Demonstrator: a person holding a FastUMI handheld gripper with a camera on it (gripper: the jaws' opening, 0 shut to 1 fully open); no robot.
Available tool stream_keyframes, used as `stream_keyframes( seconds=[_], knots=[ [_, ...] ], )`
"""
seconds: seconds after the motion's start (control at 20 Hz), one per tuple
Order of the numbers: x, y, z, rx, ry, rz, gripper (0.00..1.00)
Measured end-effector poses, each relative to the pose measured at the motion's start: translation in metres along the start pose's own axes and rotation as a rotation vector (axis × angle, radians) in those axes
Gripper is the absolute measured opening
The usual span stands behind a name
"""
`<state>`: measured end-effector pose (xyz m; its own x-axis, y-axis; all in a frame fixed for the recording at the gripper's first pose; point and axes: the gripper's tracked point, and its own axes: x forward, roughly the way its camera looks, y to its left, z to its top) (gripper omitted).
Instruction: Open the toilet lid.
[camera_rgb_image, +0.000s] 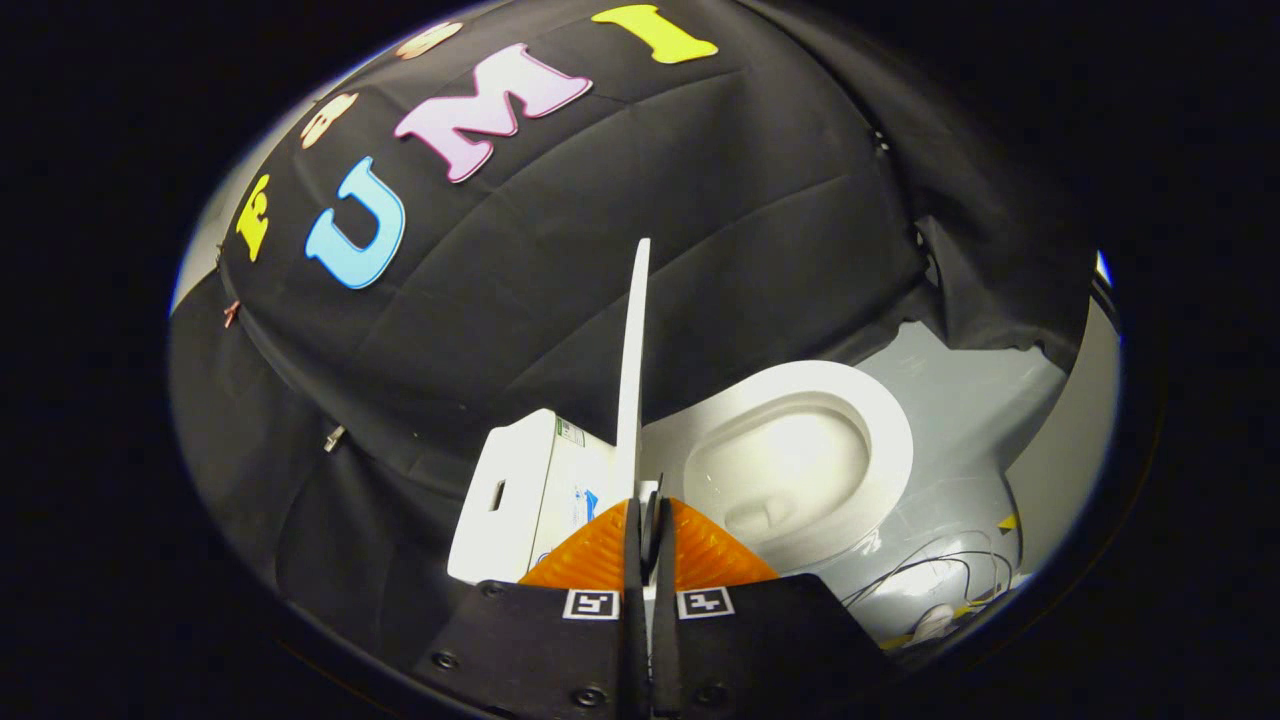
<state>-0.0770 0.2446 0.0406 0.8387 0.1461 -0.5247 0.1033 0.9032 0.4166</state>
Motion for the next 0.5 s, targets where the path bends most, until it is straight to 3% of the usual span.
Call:
stream_keyframes(
  seconds=[0.5],
  knots=[
    [0.008,0.11,-0.02,-0.296,-0.033,-0.101,0.07]
  ],
)
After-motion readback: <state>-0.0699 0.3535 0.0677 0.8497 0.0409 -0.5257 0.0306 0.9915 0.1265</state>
